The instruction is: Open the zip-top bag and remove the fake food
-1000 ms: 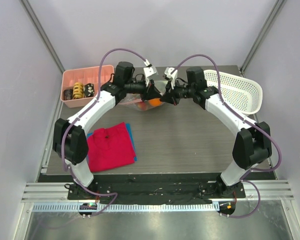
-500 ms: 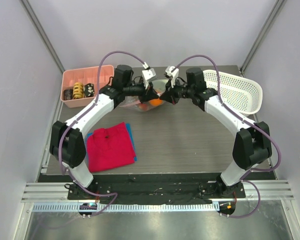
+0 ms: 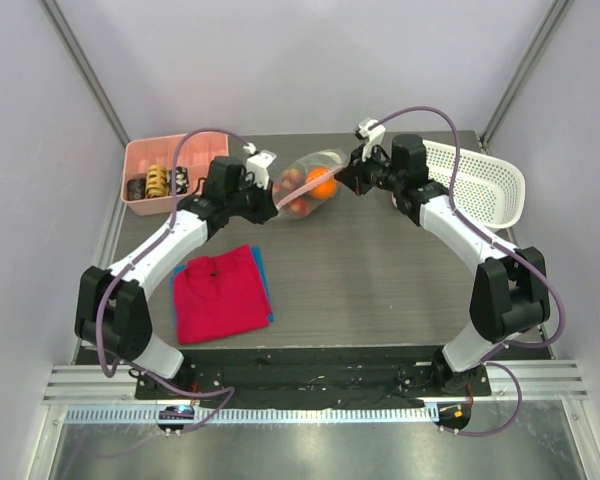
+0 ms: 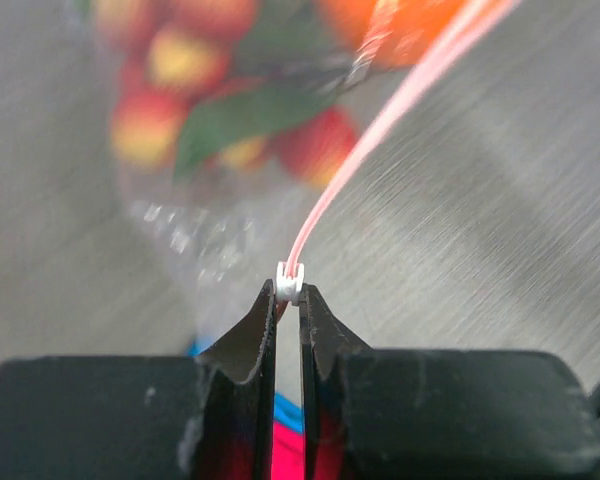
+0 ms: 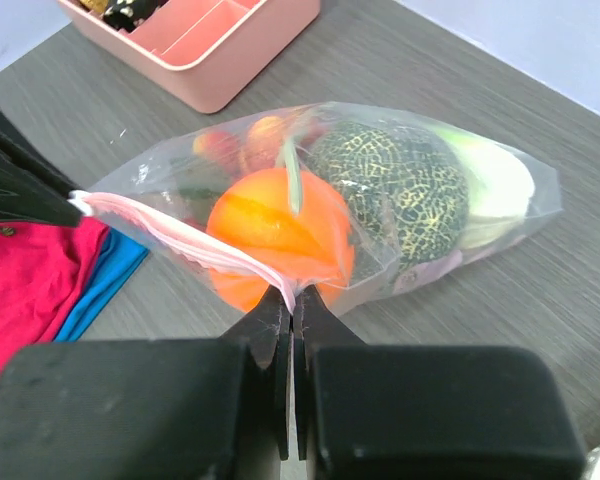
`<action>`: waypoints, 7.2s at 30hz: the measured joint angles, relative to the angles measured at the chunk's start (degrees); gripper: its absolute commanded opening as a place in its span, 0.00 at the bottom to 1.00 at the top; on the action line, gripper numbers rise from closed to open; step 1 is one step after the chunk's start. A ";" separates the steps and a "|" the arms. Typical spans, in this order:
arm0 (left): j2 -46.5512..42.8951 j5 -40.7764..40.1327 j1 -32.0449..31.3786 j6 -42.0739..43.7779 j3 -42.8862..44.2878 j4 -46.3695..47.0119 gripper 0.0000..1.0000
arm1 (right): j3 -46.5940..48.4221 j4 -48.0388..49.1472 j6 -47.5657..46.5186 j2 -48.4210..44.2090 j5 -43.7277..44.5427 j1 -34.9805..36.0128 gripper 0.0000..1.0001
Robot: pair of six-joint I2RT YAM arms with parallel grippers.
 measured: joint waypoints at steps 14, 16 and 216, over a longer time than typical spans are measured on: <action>-14.14 -3.48 1.51 -8.57 -8.66 -9.64 0.67 | 1.20 2.58 1.62 2.91 -0.92 -1.55 0.01; -16.04 -1.88 1.33 -6.93 -6.60 -8.50 0.56 | 2.25 1.88 1.46 3.04 -1.16 -1.86 0.01; 11.37 3.19 -14.29 -36.63 27.45 -15.21 0.26 | -19.74 -12.15 58.21 -18.32 39.19 10.80 0.81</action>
